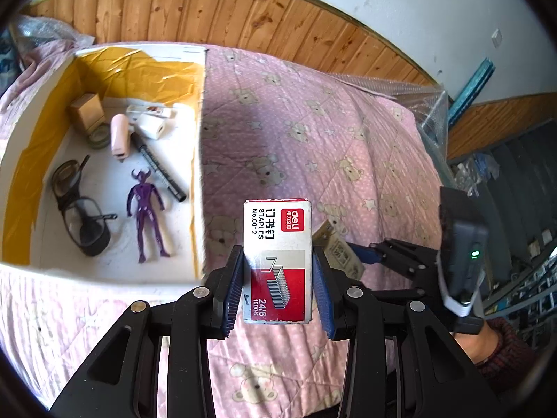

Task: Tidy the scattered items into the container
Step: 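Carry the staples box and tissue pack with both tools over the box, then open the left tool releasing the staples box while the right tool drops the tissue pack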

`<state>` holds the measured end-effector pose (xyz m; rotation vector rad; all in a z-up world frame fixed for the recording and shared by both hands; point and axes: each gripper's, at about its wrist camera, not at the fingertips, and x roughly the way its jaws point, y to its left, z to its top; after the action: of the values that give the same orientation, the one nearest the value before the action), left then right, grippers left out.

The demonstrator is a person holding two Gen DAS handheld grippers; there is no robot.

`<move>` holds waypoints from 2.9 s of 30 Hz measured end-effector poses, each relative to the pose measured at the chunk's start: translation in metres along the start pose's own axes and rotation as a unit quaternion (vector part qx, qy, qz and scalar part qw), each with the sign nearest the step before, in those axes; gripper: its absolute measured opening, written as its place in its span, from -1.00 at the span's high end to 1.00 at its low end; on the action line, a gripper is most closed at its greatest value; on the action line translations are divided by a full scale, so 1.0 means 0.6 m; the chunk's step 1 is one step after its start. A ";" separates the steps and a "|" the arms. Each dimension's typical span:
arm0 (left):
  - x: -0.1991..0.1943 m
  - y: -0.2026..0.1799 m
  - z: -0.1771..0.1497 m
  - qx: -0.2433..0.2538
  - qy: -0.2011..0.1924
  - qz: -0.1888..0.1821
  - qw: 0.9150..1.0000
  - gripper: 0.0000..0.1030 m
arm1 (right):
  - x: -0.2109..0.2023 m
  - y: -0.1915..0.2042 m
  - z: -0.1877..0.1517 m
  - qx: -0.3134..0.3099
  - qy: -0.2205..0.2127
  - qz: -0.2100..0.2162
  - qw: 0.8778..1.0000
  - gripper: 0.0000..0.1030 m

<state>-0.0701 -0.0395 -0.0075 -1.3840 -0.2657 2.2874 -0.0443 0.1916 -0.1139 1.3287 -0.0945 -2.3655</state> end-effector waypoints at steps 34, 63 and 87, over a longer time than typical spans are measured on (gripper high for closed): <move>-0.102 0.189 0.030 -0.130 -0.076 0.002 0.989 0.24 | -0.044 0.192 0.173 -0.136 -0.033 0.063 0.988 0.00; 0.058 0.303 0.139 -0.261 0.026 0.047 0.964 0.24 | 0.160 0.181 0.394 -0.303 0.078 -0.028 0.949 0.00; 0.084 0.293 0.152 -0.238 0.053 0.102 0.964 -0.07 | 0.260 0.157 0.403 -0.358 0.166 -0.085 0.915 -0.24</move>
<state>-0.2185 -0.1644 -0.0714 -1.8370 -0.7048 2.4018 -0.2849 0.0097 -0.0837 1.3447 0.9284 -1.9402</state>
